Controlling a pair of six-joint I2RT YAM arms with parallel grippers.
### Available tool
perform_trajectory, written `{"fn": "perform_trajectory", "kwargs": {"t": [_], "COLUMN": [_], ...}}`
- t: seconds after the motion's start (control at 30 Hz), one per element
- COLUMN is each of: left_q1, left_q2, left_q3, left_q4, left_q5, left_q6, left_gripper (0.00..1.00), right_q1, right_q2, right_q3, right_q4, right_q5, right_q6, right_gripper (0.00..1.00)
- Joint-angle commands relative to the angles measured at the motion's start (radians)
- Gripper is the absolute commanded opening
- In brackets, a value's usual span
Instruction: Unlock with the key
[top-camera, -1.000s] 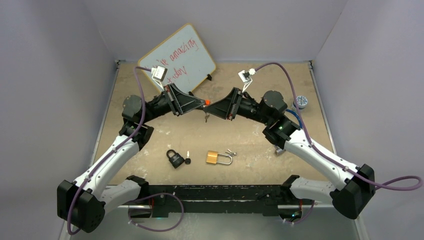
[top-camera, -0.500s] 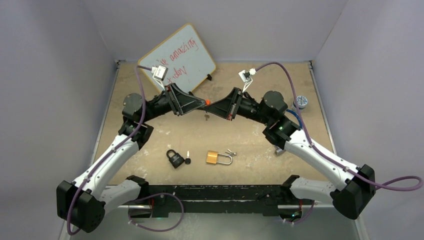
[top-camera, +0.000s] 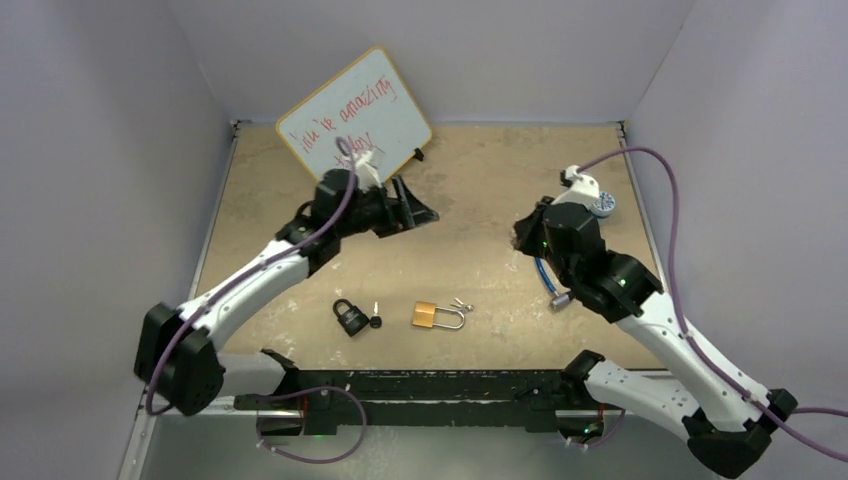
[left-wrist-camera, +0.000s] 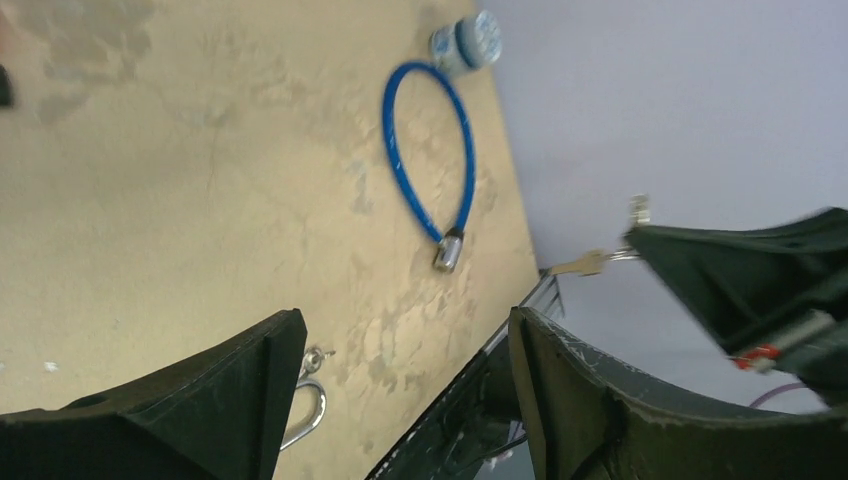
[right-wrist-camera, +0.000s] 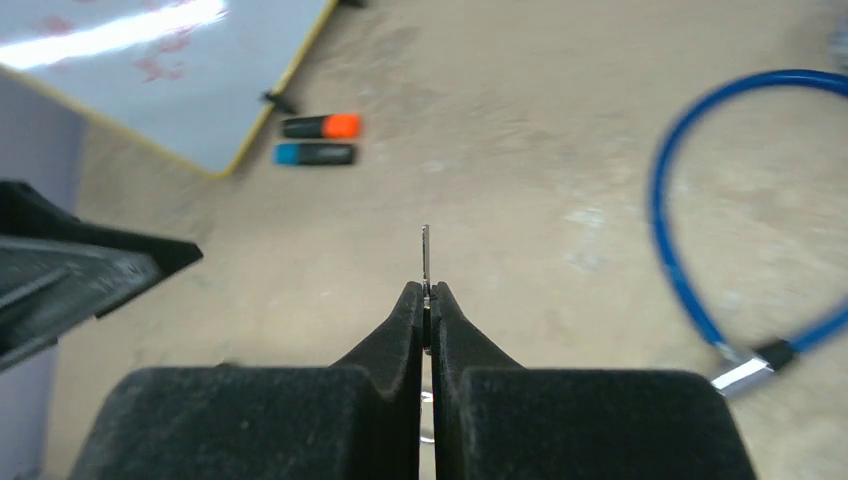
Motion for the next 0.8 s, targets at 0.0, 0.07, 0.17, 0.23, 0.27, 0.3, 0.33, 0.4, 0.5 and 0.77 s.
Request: {"fn": "perform_trajectory", "kwargs": {"t": [0.0, 0.07, 0.17, 0.23, 0.27, 0.3, 0.33, 0.4, 0.5, 0.77], "left_q1": [-0.136, -0.19, -0.267, -0.306, -0.322, -0.339, -0.35, -0.375, -0.409, -0.508], "left_q2": [0.198, 0.319, 0.499, 0.619, 0.668, 0.713, 0.756, 0.835, 0.934, 1.057], "left_q3": [0.072, 0.145, 0.271, 0.352, 0.389, 0.42, 0.451, 0.508, 0.604, 0.844], "left_q4": [0.034, 0.089, 0.102, 0.103, 0.102, 0.109, 0.112, 0.125, 0.113, -0.239], "left_q5": [-0.099, -0.102, -0.122, -0.132, -0.133, -0.131, -0.133, -0.133, -0.153, -0.556], "left_q6": [0.013, 0.007, 0.0, -0.012, -0.029, -0.046, -0.062, -0.084, -0.104, -0.102], "left_gripper": [0.76, 0.76, 0.76, 0.75, 0.74, 0.72, 0.71, 0.7, 0.69, 0.68], "right_q1": [-0.002, -0.002, -0.002, -0.003, -0.003, -0.003, -0.002, -0.002, -0.002, -0.002], "right_q2": [-0.091, -0.125, -0.167, -0.188, -0.196, -0.205, -0.213, -0.227, -0.248, -0.292], "right_q3": [-0.027, -0.036, -0.031, -0.021, -0.018, -0.015, -0.015, -0.017, -0.017, -0.036], "right_q4": [-0.259, -0.287, -0.331, -0.371, -0.397, -0.423, -0.45, -0.498, -0.549, -0.611], "right_q5": [0.338, 0.346, 0.356, 0.373, 0.387, 0.4, 0.416, 0.438, 0.444, 0.433], "right_q6": [0.04, 0.059, 0.082, 0.1, 0.11, 0.123, 0.136, 0.169, 0.207, 0.237], "right_gripper": [0.0, 0.0, 0.0, 0.0, 0.0, 0.0, 0.0, 0.0, 0.0, 0.0]}}
